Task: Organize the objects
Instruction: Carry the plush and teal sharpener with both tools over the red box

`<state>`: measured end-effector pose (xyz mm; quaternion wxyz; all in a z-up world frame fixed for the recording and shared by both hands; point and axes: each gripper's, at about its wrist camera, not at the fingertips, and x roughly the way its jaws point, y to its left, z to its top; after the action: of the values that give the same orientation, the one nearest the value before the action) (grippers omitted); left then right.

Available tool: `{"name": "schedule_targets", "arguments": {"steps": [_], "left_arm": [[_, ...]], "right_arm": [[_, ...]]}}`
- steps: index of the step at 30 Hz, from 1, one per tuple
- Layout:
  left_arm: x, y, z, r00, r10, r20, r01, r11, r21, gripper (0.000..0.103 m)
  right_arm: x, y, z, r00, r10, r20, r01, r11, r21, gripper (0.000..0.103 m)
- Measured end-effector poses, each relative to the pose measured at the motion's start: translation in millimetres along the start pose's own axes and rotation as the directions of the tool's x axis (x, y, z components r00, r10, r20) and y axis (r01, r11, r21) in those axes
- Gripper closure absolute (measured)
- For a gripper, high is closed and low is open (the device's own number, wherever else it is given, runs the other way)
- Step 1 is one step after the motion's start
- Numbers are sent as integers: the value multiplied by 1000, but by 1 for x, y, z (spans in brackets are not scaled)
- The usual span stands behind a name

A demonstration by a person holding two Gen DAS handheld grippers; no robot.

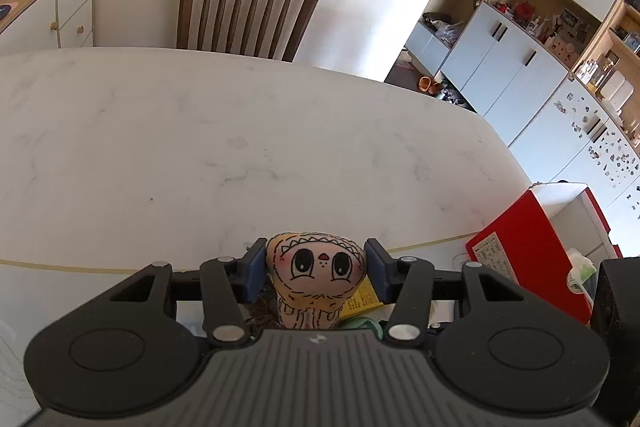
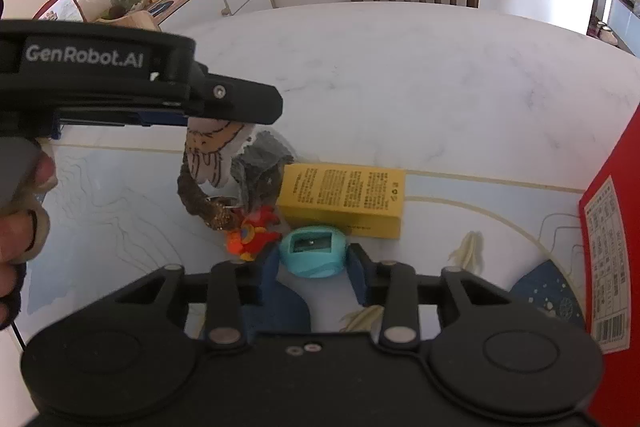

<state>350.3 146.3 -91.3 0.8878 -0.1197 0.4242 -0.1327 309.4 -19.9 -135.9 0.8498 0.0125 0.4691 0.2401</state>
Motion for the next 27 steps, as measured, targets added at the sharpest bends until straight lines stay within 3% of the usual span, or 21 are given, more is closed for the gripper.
{"name": "schedule_targets", "arguments": {"steps": [13,27], "left_arm": [[-28,-23,-6,999,-22,-42,22,1000,22,52],[-66,-91,-27,998,-38,-60,45,991,124,52]], "right_arm": [[-51,-10,-13,997,38,61,-42,998,53,68],[-140,-19,-33,990,4,141,-10,999,43,68]]}}
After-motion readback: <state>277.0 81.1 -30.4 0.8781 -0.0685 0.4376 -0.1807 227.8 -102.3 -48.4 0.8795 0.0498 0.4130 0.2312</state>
